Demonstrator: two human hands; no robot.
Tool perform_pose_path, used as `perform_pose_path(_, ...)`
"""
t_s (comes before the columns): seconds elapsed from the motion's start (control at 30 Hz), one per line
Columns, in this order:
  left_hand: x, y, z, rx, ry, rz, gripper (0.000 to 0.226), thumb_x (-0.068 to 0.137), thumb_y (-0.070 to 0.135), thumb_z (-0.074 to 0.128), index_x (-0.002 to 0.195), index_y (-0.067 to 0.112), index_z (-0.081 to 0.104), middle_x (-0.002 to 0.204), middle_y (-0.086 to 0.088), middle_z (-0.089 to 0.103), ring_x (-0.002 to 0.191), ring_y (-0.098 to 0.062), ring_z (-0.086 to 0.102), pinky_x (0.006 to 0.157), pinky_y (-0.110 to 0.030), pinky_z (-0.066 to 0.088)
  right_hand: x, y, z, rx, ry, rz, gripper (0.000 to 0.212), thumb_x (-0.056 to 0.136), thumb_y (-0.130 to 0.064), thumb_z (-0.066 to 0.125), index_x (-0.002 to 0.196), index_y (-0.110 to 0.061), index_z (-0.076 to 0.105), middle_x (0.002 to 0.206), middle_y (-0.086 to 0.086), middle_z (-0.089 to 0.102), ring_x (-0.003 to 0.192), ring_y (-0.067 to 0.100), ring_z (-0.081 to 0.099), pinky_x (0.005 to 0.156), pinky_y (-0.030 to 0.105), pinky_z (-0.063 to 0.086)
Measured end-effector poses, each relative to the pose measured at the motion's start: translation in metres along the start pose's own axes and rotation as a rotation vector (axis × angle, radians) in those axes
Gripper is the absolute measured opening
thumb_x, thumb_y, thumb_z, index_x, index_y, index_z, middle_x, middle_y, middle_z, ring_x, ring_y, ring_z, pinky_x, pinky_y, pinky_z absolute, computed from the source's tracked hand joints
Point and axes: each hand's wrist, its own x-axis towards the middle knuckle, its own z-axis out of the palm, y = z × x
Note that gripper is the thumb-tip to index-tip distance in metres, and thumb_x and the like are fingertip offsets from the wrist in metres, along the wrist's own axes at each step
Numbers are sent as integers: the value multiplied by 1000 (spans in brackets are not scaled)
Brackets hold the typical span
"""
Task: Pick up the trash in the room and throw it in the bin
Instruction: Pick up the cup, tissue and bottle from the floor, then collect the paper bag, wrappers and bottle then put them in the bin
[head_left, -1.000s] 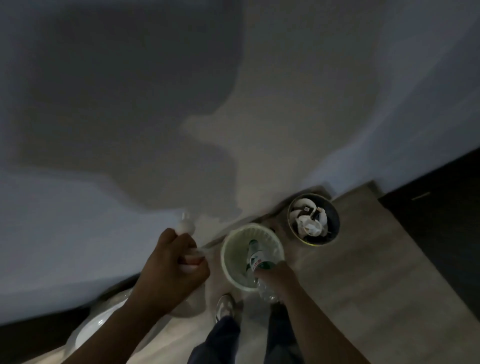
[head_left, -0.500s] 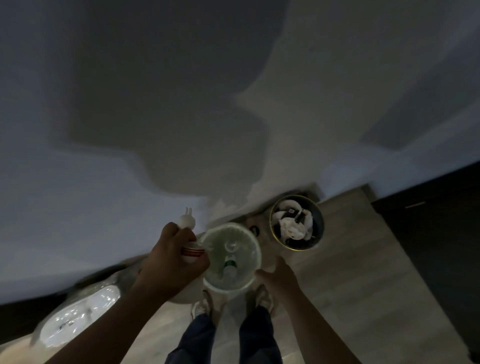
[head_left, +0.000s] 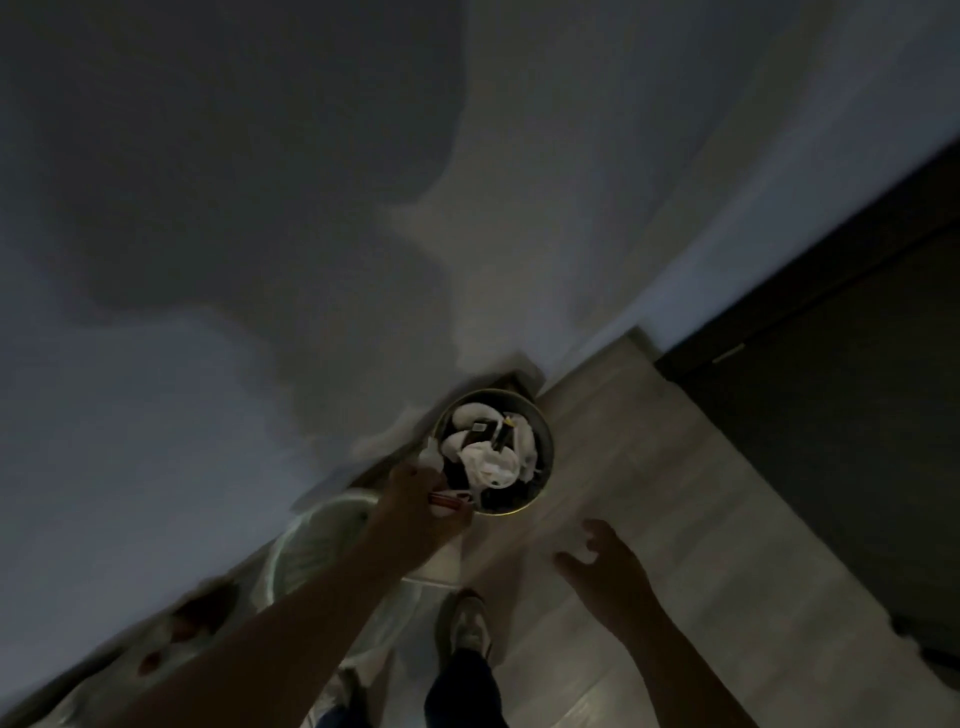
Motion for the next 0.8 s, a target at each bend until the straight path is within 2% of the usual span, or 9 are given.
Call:
perform_pose_path(0.1, 54, -2, 46, 65, -59, 54, 48, 63, 49, 72, 80, 5, 67, 92, -15, 60, 81, -29, 61, 71, -19, 39, 35, 27, -5, 36, 15, 28, 65, 87, -29, 67, 143, -17, 37, 139, 12, 48, 120, 23, 52, 95, 31, 44)
perform_pose_path(0.17, 88, -6, 74, 107, -59, 64, 51, 67, 45, 78, 96, 5, 66, 106, -15, 55, 91, -29, 58, 81, -24, 44, 59, 43, -3, 82, 12, 32, 65, 87, -29, 67, 144, -19, 35, 140, 11, 47, 109, 18, 55, 89, 30, 47)
perform_pose_path(0.27, 133, -15, 115, 169, -47, 75, 66, 72, 50, 74, 120, 8, 57, 123, -12, 45, 106, -26, 52, 81, -23, 35, 93, 63, 7, 137, 23, 21, 64, 89, -27, 65, 144, -21, 34, 141, 8, 46, 110, 17, 56, 80, 25, 43)
perform_pose_path(0.4, 180, -41, 158, 204, -63, 142, 60, 74, 40, 78, 121, 8, 59, 127, -10, 45, 118, -25, 47, 96, -26, 35, 129, 88, 25, 166, 31, 24, 66, 88, -29, 65, 145, -25, 31, 142, 4, 44, 106, 11, 52, 66, 16, 42)
perform_pose_path(0.47, 193, -54, 168, 159, -73, 122, 73, 71, 43, 79, 133, 14, 53, 139, -8, 40, 130, -23, 41, 107, -31, 34, 137, 94, 34, 171, 38, 16, 67, 88, -29, 65, 145, -23, 31, 142, 4, 45, 103, 9, 50, 74, 19, 43)
perform_pose_path(0.53, 194, -58, 166, 152, -122, 90, 83, 71, 50, 76, 140, 17, 45, 145, -5, 37, 135, -23, 36, 109, -36, 35, 138, 96, 40, 171, 31, 19, 66, 88, -27, 65, 145, -22, 32, 141, 5, 45, 101, 10, 50, 77, 22, 42)
perform_pose_path(0.67, 175, -63, 143, 254, -192, 171, 101, 59, 85, 39, 130, 17, 56, 137, -4, 50, 132, -21, 43, 104, -28, 35, 123, 83, 38, 181, -2, 25, 64, 86, -26, 67, 143, -23, 35, 138, 4, 48, 102, 11, 51, 82, 25, 45)
perform_pose_path(0.73, 149, -47, 124, 334, -286, 224, 99, 59, 81, 33, 127, 13, 57, 137, -5, 51, 130, -18, 44, 101, -24, 34, 111, 72, 30, 154, -22, 13, 61, 85, -26, 68, 139, -23, 40, 133, 4, 52, 102, 11, 53, 86, 26, 47)
perform_pose_path(0.8, 124, -28, 105, 378, -317, 283, 77, 68, 59, 40, 125, 11, 56, 134, -7, 53, 126, -18, 48, 97, -22, 36, 96, 58, 17, 110, -11, -14, 57, 84, -26, 70, 135, -23, 44, 128, 3, 55, 102, 12, 54, 87, 26, 48)
